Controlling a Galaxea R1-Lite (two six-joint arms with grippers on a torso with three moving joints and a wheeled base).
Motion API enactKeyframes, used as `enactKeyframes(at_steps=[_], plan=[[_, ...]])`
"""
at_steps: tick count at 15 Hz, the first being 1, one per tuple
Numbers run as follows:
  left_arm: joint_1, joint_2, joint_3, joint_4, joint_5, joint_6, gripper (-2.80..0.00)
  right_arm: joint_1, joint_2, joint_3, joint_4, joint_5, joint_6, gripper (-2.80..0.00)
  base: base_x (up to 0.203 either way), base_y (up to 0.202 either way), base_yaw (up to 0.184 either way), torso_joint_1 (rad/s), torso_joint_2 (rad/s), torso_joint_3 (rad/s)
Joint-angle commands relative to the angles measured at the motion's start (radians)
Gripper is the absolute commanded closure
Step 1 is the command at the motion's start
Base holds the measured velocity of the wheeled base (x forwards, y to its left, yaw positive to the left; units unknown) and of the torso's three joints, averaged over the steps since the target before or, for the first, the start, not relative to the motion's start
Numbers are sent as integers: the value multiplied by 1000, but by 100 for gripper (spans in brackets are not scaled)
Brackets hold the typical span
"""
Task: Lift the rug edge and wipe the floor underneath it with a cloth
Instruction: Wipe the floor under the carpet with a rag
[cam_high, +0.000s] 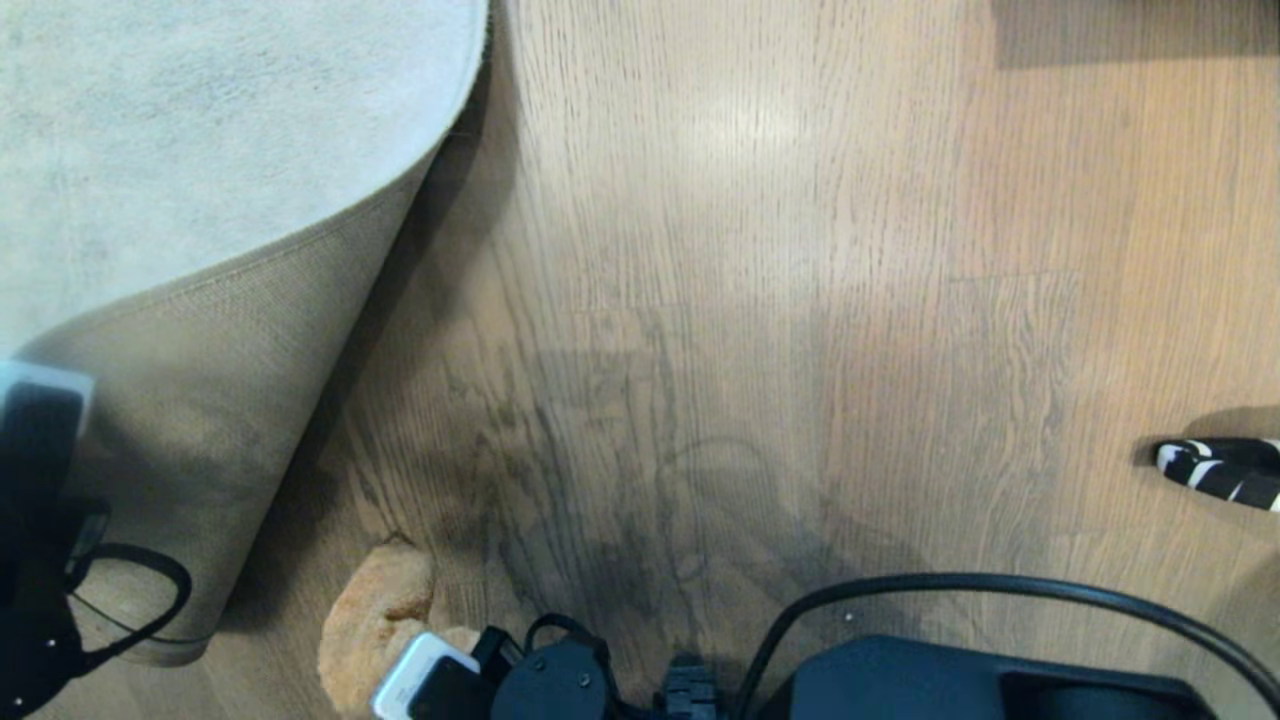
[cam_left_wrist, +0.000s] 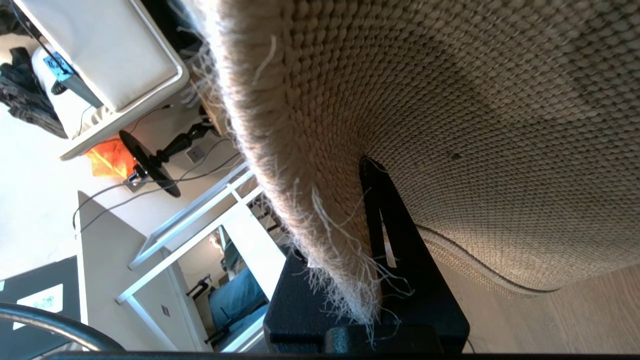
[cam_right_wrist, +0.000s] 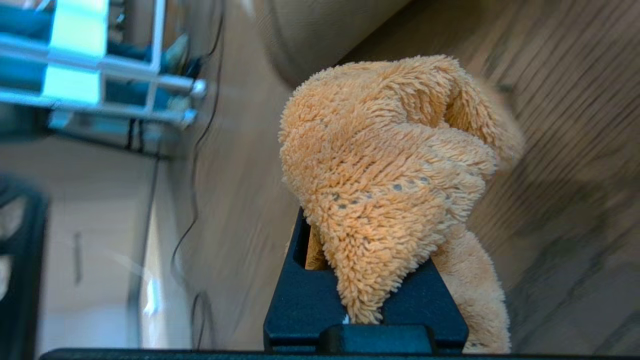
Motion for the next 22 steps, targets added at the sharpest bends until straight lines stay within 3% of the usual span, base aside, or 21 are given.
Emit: enactKeyframes(at_steps=[1, 6, 18, 22], plan=[[1, 3, -1, -6, 10, 3, 0, -29, 59, -66, -15, -27, -2, 0, 0, 0, 0, 0, 0, 0], [0, -1, 2, -6, 22, 3, 0, -99, 108, -146, -41, -54, -2, 0, 0, 0, 0, 0, 0, 0], [5, 18, 12, -5, 23, 1, 0, -152, 298, -435, -46, -55, -2, 0, 0, 0, 0, 0, 0, 0], [5, 15, 24, -6, 23, 1, 0, -175, 314, -468, -55, -68, -2, 0, 0, 0, 0, 0, 0, 0]])
